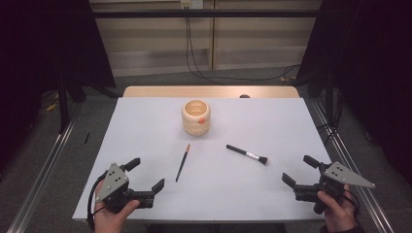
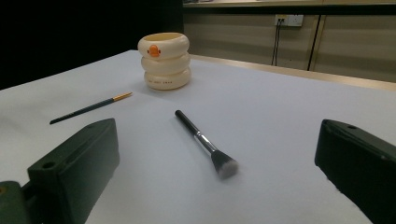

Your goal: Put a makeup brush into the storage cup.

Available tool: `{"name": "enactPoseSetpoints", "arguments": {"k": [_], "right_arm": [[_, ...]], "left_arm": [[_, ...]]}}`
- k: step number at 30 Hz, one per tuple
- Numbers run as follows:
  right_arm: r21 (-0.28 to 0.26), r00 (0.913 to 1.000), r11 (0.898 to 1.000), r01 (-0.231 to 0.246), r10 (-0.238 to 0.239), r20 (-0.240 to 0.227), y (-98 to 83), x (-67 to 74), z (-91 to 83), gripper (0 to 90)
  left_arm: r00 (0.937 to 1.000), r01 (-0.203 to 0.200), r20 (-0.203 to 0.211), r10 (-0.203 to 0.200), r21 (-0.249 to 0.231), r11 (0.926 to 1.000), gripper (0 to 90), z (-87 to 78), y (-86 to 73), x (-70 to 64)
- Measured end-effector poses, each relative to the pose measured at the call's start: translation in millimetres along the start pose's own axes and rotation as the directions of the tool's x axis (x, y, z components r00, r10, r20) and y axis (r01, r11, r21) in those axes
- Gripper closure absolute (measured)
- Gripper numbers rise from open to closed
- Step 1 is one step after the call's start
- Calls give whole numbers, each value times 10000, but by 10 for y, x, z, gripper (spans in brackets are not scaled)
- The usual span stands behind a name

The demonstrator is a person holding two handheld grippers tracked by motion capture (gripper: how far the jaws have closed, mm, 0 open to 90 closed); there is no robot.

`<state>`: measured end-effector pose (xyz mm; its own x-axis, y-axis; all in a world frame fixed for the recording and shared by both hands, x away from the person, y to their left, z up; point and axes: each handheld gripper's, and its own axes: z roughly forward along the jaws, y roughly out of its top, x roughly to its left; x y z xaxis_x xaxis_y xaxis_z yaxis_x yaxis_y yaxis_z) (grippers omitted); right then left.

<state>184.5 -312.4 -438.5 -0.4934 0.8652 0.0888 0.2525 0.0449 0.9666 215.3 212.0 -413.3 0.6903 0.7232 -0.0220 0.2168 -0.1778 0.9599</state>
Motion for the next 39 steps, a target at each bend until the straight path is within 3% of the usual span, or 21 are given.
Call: {"name": "enactPoseSetpoints", "arguments": {"k": [4,5,11,16,22,26,30,39], "right_arm": [[47,10000,10000,30,-30,-64,-2,-4,-3,0],[6,10000,10000,6,-6,-19,-1,-4,-3,0],[36,10000,10000,42,-42,-34,-1,-5,-3,0],[15,10000,10000,-17,18,-89,1,6,-3,0],[37,9999,10000,79,-79,-111,-2,-2,1,0],[69,9999,10000,-1,1,-100,-2,-3,2,0],[63,9999,10000,55,-55,-122,-2,-2,0,0],[77,9999,10000,-10,11,-122,0,-5,8,0]], "left_arm": [[9999,-127,-50,129,324,9994,16,65,32,5],[9998,-169,134,164,359,9992,16,82,39,15],[9996,-174,222,160,653,9977,21,150,79,40],[9993,163,330,-179,491,9987,12,215,89,45],[9985,170,516,-207,707,9974,42,324,149,29],[9981,-76,622,28,759,9971,41,376,212,39],[9955,-130,946,32,1030,9946,48,501,259,72],[9948,-277,1012,98,1779,9837,53,731,316,118]]}}
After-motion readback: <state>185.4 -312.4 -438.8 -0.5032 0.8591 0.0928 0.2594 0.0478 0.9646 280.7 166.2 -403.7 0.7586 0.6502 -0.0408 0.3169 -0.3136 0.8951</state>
